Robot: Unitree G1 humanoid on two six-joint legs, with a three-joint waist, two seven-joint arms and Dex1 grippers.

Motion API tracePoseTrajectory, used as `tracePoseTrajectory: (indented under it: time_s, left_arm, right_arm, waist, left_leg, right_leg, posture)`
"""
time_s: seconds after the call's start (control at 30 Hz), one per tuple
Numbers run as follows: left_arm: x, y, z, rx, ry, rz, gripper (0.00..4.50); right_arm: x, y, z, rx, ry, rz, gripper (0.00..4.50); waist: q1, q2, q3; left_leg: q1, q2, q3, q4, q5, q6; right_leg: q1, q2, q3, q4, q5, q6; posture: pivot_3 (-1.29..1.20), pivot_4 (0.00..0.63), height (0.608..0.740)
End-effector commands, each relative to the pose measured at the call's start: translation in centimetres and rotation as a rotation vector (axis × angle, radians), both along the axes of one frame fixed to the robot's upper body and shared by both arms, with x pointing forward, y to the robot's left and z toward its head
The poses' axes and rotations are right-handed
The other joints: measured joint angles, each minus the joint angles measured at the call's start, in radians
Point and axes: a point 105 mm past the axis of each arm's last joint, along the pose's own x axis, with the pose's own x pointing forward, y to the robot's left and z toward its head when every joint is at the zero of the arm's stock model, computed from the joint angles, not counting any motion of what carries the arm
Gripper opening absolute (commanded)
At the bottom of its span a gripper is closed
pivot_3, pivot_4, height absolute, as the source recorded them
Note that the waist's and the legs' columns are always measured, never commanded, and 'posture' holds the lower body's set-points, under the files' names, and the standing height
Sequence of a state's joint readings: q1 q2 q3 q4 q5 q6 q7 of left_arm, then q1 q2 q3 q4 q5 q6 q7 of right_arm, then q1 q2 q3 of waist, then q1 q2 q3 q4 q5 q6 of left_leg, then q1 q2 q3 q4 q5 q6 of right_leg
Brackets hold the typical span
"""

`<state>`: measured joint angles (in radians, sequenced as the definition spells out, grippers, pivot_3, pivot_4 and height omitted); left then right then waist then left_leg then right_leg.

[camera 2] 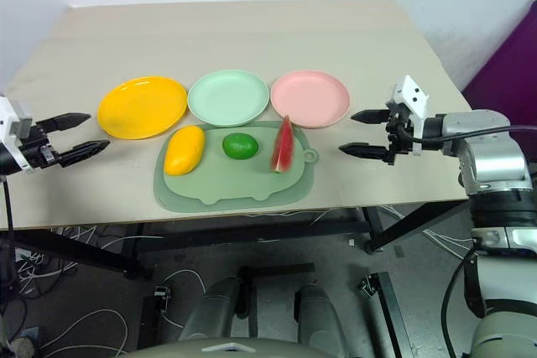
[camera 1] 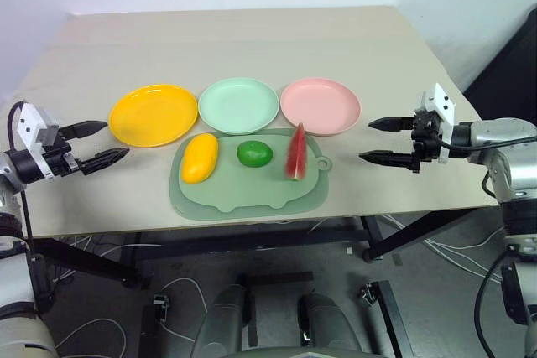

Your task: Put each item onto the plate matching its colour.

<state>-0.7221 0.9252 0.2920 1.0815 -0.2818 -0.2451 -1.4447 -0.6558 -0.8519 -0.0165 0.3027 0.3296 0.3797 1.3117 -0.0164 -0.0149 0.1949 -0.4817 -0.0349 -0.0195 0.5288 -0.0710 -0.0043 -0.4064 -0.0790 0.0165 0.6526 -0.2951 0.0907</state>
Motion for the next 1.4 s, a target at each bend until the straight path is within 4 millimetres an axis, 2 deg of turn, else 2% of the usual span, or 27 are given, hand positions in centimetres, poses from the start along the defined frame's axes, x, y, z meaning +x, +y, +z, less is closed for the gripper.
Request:
tracePoseTrajectory:
  time_s: [0.03, 0.13, 0.4, 0.6, 0.8, 1.0, 1.17, 1.4]
  left_arm:
    - [-0.1, 0.2, 0.1, 0.025, -0.008, 0.002, 4.47]
    - [-0.2, 0.3, -0.4, 0.022, 0.002, 0.006, 4.47]
    - [-0.3, 0.4, 0.0, 0.029, -0.01, -0.003, 4.47]
    - [0.2, -0.6, 0.8, 0.034, -0.047, -0.042, 4.47]
    - [-0.1, -1.4, -0.3, 0.036, -0.025, -0.093, 4.47]
    - [0.0, -2.3, -0.1, 0.043, -0.034, -0.141, 4.47]
    - [-0.1, -3.0, -0.3, 0.07, -0.035, -0.187, 4.47]
    - [-0.5, -3.5, -0.8, 0.09, -0.038, -0.216, 4.47]
  right_arm:
    - [-0.5, -0.6, 1.5, -0.007, -0.061, -0.007, 4.5]
    - [-0.6, -0.2, 1.5, 0.005, -0.051, -0.005, 4.5]
    - [-0.9, 0.1, 1.9, 0.007, -0.06, 0.004, 4.5]
    - [-0.7, 0.2, 2.5, 0.026, -0.074, -0.009, 4.5]
    - [-1.1, -0.1, 2.6, 0.036, -0.072, -0.027, 4.5]
    - [-1.0, 0.2, 2.4, 0.031, -0.048, -0.03, 4.5]
    - [-1.0, 1.0, 2.5, 0.027, -0.038, -0.043, 4.5]
    - [-0.6, 3.4, 3.1, 0.057, 0.034, -0.123, 4.5]
  waist:
    - [0.0, 0.0, 0.0]
    - [-0.003, 0.0, 0.0]
    - [-0.002, 0.0, 0.0]
    - [-0.001, 0.0, 0.0]
    - [-0.001, 0.0, 0.0]
    - [-0.001, 0.0, 0.0]
    - [-0.002, 0.0, 0.0]
    - [-0.004, 0.0, 0.0]
  left_leg:
    - [0.0, 0.0, 0.0, 0.0, 0.0, 0.0]
    - [0.0, 0.0, 0.0, 0.0, 0.0, 0.0]
    - [0.001, 0.0, 0.001, 0.002, 0.0, 0.0]
    - [0.001, 0.0, 0.001, 0.007, -0.001, 0.002]
    - [0.0, 0.0, 0.003, 0.014, -0.005, 0.008]
    - [0.0, 0.001, 0.008, 0.014, -0.006, 0.009]
    - [0.0, 0.001, 0.011, 0.014, -0.006, 0.01]
    - [0.0, 0.001, 0.012, 0.014, -0.007, 0.011]
  right_leg:
    - [0.0, 0.0, 0.0, 0.0, 0.0, 0.0]
    - [0.0, 0.0, 0.0, 0.001, 0.0, 0.0]
    - [0.0, 0.0, 0.0, 0.003, 0.0, 0.001]
    - [0.001, -0.001, 0.0, 0.003, 0.0, 0.001]
    - [0.003, -0.003, 0.0, 0.003, 0.0, 0.001]
    - [0.001, -0.006, 0.0, 0.003, 0.002, 0.004]
    - [0.001, -0.008, 0.0, 0.003, 0.003, 0.005]
    - [0.0, -0.009, 0.001, 0.003, 0.003, 0.005]
  posture:
    - [0.0, 0.15, 0.737]
    - [0.0, 0.15, 0.737]
    - [0.0, 0.15, 0.737]
    - [0.0, 0.15, 0.737]
    - [0.0, 0.15, 0.737]
    - [0.0, 0.15, 0.737]
    - [0.0, 0.15, 0.737]
    - [0.0, 0.15, 0.737]
